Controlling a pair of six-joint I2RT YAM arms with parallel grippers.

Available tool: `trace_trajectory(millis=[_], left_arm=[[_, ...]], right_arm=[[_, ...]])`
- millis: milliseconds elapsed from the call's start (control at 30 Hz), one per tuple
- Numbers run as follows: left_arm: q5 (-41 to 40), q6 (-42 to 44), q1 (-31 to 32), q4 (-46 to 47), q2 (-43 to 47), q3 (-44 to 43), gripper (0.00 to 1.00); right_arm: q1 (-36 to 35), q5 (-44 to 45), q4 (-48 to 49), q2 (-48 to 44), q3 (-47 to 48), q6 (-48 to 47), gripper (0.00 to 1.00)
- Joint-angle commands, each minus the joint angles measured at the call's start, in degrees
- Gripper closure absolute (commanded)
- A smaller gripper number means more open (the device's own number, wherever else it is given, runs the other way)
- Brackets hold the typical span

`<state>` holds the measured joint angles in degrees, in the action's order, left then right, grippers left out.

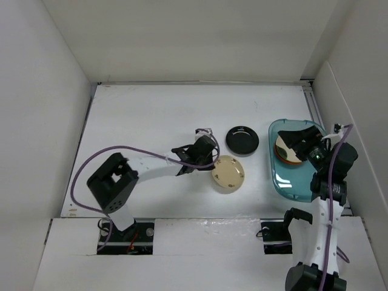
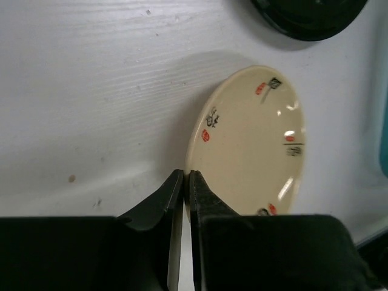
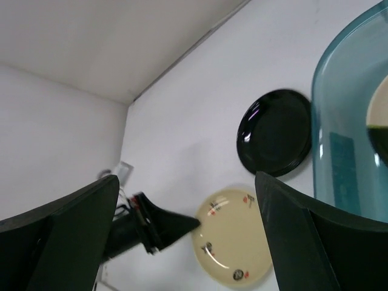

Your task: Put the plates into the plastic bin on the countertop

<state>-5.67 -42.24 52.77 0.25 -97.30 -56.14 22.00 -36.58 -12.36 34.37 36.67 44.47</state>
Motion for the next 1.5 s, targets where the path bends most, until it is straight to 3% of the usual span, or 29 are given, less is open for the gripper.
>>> trace_trajectory(millis=[0,233,400,500,633,733,867,900,933,967,1000,1033,1067,1133,1167,1200,1300,1467], left_arm=[[-5.92,1.80,-0.21,-8.77,12.11,-1.41,1.00],[-5.76,6.63,-2.84,-17.30,22.40,-11.69,1.00],[-2.51,8.40,-4.35,-18.88,23.47,-17.86,1.00],[0.22,8.40,-4.35,-18.28,24.60,-19.01,1.00],[2.33,8.40,-4.35,-17.74,24.61,-21.02,1.00],[4.27,8.40,-4.35,-17.13,24.61,-21.03,1.00],[5.50,8.40,-4.35,-16.07,24.61,-21.03,1.00],[5.50,8.40,-4.35,-15.46,24.61,-21.03,1.00],[6.02,8.40,-4.35,-15.46,24.61,-21.03,1.00],[6.02,8.40,-4.35,-14.93,24.09,-20.51,1.00],[6.02,8.40,-4.35,-14.93,24.08,-20.50,0.90],[4.20,8.40,-4.35,-14.93,23.47,-20.50,0.61],[3.22,8.40,-4.35,-14.93,23.47,-20.50,0.01],[0.85,7.87,-4.35,-14.93,22.94,-19.89,0.00],[-1.08,7.87,-4.35,-14.23,22.42,-19.02,0.00],[-1.88,7.87,-4.35,-14.23,22.41,-18.22,0.00],[-3.73,7.26,-4.35,-13.00,19.61,-17.61,0.00],[-4.26,7.78,-4.35,-11.15,13.63,-17.07,0.00]], right_arm=[[-1.77,-12.80,11.55,0.52,-3.61,-0.96,0.01],[-14.86,-15.19,25.97,-0.28,-8.45,1.59,0.01],[-29.26,-7.54,29.03,3.86,-7.40,-2.37,0.01],[-34.28,-3.42,31.69,6.93,-7.40,-2.37,0.01],[-36.76,-1.13,35.11,11.59,-6.87,-2.90,0.02],[-36.76,1.23,36.61,13.70,-6.87,-1.58,0.11],[-36.24,1.86,39.77,15.02,-6.87,1.14,0.38],[-35.45,1.86,39.78,15.55,-6.87,2.19,0.55],[-35.45,2.47,39.78,15.55,-6.87,2.81,0.86],[-34.92,3.69,39.78,15.55,-6.87,3.43,0.95],[-34.05,4.32,39.78,15.55,-6.87,3.95,1.00],[-33.52,5.10,39.78,15.55,-6.87,4.57,1.00],[-32.90,7.64,39.09,15.55,-6.87,5.53,1.00],[-30.36,12.73,32.87,13.81,-6.35,6.06,1.00],[-29.39,21.11,29.27,13.10,-5.82,6.77,1.00],[-27.03,25.63,21.49,12.48,-4.68,7.47,1.00],[-21.14,38.12,10.72,11.68,-3.62,12.21,1.00],[-5.14,40.53,5.42,10.37,-8.35,14.51,1.00]])
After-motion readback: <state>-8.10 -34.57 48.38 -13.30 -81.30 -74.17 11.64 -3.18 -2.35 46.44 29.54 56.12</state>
